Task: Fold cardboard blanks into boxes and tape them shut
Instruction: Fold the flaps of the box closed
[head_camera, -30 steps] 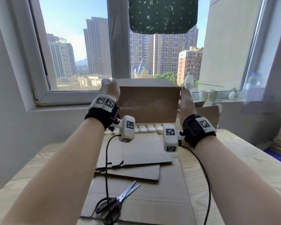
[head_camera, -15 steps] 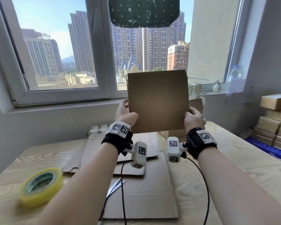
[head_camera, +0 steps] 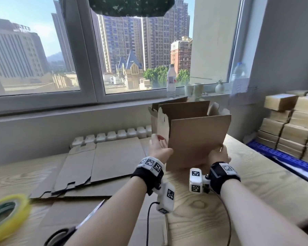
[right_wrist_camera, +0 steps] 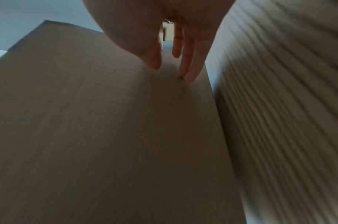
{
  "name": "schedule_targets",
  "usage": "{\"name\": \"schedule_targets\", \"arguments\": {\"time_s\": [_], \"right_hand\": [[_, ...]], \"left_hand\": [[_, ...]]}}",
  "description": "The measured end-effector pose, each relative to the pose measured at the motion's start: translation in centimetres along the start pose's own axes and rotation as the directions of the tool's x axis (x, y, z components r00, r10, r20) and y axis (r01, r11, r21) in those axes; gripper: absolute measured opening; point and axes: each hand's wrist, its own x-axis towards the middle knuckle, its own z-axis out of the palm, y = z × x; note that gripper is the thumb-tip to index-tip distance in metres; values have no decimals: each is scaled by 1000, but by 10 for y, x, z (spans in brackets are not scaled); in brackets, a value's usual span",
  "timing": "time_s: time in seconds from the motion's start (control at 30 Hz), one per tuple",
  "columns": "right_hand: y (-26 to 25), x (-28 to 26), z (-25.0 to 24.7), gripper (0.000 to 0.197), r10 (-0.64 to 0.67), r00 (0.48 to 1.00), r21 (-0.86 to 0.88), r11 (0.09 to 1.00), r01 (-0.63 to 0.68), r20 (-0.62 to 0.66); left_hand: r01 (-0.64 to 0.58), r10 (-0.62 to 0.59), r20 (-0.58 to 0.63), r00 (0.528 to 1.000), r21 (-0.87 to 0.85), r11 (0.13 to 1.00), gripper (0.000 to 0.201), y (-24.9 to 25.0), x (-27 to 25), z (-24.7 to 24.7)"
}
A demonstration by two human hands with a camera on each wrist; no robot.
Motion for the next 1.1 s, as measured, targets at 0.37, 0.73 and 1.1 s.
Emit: {"name": "schedule_targets", "arguments": {"time_s": [0.37, 0.73, 1.1], "right_hand": [[22, 6, 40, 43, -100, 963, 87, 993, 81, 252], [7, -26, 82, 56, -43, 983, 0, 999, 44, 179], [-33, -106, 134, 40, -145, 981, 47, 989, 140, 130]], "left_hand": [[82, -85, 194, 977, 26, 996, 83, -29, 18, 28], [94, -99, 198, 975, 32, 995, 77, -32, 29, -10], [380, -381, -92, 920, -28, 925, 15, -14, 9, -148]]}}
